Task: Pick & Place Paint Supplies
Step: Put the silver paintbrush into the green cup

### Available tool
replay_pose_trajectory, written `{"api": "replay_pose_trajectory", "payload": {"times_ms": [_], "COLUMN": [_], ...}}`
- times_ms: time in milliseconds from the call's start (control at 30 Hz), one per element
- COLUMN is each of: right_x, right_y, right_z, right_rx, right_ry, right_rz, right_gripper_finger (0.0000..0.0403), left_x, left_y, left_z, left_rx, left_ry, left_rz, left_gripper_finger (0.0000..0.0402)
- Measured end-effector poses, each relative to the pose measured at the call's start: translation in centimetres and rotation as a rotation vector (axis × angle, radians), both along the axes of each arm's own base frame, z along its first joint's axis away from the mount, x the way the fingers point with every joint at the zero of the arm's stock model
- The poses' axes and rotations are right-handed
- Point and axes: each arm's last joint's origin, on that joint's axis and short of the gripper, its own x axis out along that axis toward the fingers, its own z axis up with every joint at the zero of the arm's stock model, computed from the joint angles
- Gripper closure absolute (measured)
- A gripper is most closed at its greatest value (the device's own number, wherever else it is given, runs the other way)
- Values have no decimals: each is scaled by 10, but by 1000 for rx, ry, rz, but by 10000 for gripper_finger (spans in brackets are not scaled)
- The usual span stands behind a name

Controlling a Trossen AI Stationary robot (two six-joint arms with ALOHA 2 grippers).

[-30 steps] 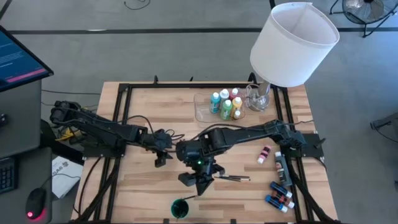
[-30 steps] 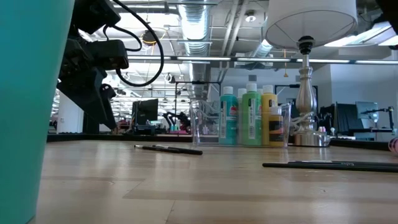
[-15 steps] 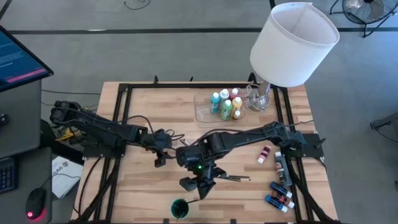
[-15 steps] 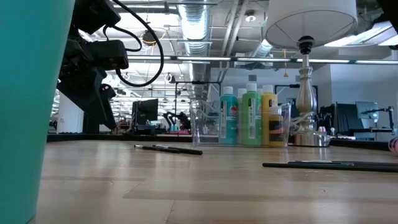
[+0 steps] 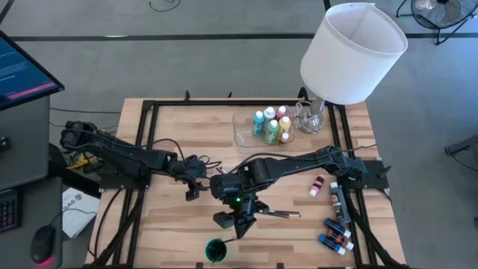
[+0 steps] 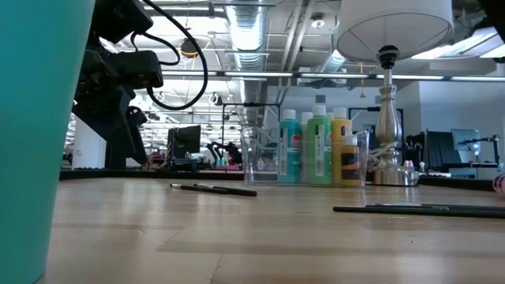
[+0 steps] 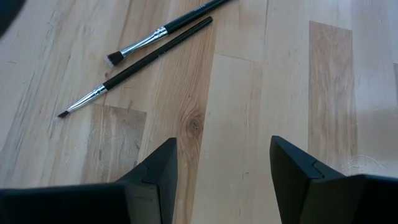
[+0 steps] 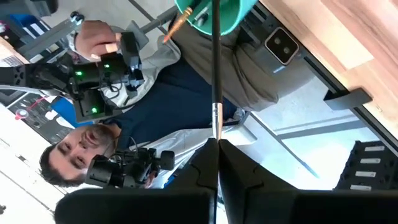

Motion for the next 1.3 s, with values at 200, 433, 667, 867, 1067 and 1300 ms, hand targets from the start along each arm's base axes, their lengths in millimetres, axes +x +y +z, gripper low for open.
{"api": "replay_pose_trajectory", "payload": {"times_ms": [200,433,667,867,1067,1300], "right_x": [0,-2,-1,2,3,1], "right_y": [0,6,5,6,7,14], "right_z": [0,1,0,2,2,2], "right_rx": [3,24,6,-5,-1,-9], "right_ry": [-1,26,24,-14,-32,-27], "right_rz": [-3,6,-11,-31,-33,-32], "right_gripper_finger": [403,403,403,403,403,403], "left_x": [0,0,0,0,0,0], "left_y": [0,0,0,0,0,0], "left_z": [0,0,0,0,0,0], "left_rx": [0,3,4,4,5,5], "left_ry": [0,0,-1,-1,-1,-1], "left_rz": [0,-4,-5,-5,-6,-6], "left_gripper_finger": [248,248,248,248,248,248]}}
